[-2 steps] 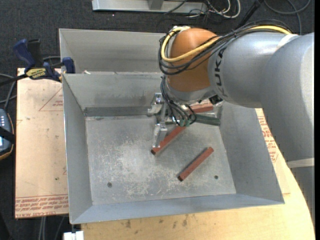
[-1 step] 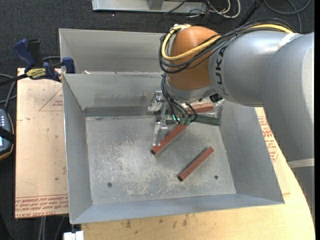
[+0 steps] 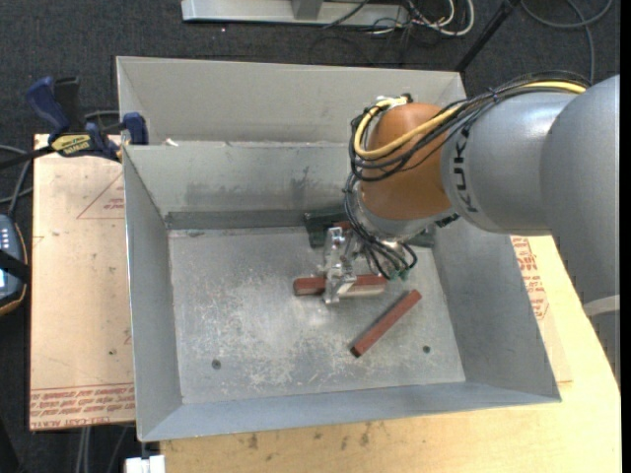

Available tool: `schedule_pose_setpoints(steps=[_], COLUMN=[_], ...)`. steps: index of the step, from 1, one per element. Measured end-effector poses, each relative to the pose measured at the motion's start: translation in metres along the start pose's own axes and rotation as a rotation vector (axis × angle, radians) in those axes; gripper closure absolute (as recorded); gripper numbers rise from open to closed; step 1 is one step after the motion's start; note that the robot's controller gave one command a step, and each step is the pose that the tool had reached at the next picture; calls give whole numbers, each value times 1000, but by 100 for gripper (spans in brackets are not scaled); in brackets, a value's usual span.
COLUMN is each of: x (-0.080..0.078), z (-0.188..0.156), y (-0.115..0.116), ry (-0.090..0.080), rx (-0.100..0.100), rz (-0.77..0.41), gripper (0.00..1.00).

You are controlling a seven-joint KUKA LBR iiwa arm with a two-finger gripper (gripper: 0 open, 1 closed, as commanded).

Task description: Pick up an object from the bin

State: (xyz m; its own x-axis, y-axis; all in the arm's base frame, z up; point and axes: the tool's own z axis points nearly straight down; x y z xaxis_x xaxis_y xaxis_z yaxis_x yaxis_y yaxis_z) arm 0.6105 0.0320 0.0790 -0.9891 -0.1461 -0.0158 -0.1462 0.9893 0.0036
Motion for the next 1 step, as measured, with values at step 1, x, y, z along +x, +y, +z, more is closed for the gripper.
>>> schedule_pose_setpoints(steps=[1], x=[0], z=[0], y=[0], ry=[0], rx=[0], rz=[0], gripper=[100])
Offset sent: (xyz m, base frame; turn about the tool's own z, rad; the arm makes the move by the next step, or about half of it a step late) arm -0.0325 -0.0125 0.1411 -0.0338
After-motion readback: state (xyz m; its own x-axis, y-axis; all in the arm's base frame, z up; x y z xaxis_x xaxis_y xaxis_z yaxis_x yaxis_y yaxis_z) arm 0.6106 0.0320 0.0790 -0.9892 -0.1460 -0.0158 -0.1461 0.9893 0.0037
